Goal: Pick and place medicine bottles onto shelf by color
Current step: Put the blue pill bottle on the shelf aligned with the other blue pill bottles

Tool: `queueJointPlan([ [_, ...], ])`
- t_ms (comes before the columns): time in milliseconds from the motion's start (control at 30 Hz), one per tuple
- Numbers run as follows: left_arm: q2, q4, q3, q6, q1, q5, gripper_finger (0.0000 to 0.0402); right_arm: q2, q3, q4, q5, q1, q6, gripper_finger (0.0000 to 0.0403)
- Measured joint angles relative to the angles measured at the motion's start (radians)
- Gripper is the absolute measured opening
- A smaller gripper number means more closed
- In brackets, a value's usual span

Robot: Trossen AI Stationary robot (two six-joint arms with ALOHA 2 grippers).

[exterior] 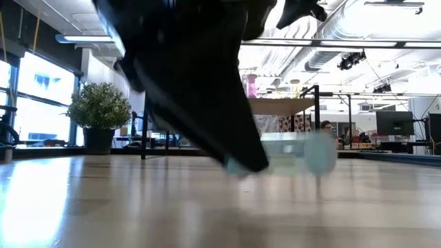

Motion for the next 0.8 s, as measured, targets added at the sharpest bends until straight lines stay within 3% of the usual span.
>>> queueJointPlan([
  [133,-0.027,0.004,0.001,0.013,0.009,-0.011,0.0106,-0.031,0.0,0.021,-0.047,0.0,-0.018,0.0019],
  [500,-0.166,0.003,-0.051,0.027,0.057,-0.04,0.0106,-0.085,0.0,0.098,-0.095,-0.001,-0.107,0.0138],
  [800,-0.325,0.0,-0.157,0.043,0.117,-0.16,0.0106,-0.106,0.0,0.167,-0.151,0.0,-0.139,0.0156],
])
